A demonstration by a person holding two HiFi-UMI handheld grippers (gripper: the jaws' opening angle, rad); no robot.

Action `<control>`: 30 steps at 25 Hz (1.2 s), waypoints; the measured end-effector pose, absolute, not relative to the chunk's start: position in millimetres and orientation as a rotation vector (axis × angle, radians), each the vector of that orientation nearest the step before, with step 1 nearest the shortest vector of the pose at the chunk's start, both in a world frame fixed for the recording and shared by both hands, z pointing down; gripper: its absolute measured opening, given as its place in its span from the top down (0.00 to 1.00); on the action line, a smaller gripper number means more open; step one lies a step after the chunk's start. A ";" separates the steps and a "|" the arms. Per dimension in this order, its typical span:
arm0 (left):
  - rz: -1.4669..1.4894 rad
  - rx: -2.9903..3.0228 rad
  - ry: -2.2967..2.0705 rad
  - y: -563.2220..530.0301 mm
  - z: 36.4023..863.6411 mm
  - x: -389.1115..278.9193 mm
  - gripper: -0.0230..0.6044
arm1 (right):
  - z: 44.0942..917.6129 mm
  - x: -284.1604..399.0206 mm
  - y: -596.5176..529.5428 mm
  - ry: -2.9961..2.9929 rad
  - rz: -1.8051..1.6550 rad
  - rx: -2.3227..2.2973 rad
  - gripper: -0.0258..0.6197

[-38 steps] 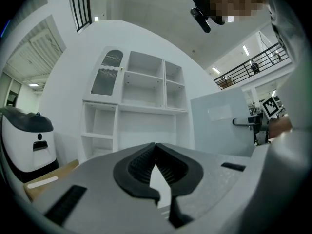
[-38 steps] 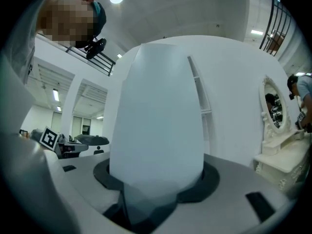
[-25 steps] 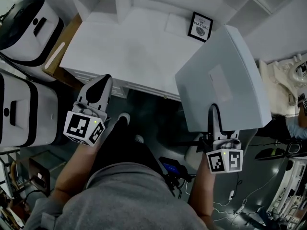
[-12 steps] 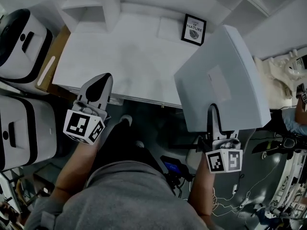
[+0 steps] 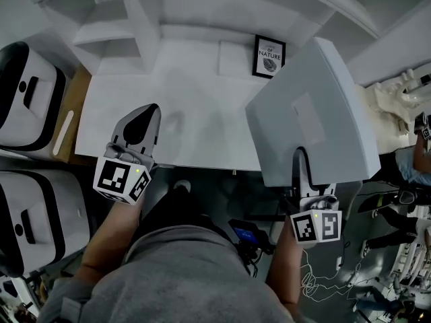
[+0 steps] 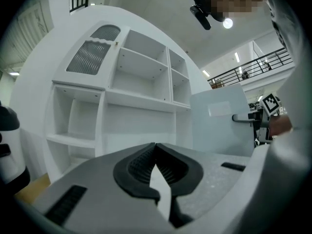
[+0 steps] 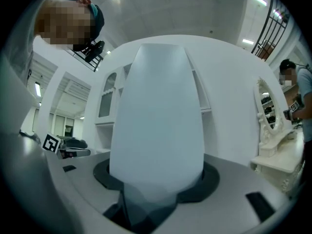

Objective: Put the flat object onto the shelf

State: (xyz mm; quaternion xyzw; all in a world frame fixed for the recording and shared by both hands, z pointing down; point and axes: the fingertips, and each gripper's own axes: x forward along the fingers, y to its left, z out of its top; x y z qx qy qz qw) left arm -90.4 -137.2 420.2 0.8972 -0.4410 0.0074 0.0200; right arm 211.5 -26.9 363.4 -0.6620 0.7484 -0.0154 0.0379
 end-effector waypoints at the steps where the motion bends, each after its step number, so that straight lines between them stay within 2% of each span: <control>1: 0.024 2.781 -1.359 -144.9 422.2 -91.1 0.95 | 363.0 210.3 -33.3 2.290 -0.048 -2.039 0.53; 17: 0.056 2.786 -1.273 -202.9 436.4 -100.0 0.95 | 366.8 202.2 -97.8 2.241 -0.126 -2.073 0.53; 30: 0.039 2.724 -1.452 -229.8 415.3 -41.9 0.95 | 352.5 274.6 -168.0 2.386 -0.071 -1.905 0.53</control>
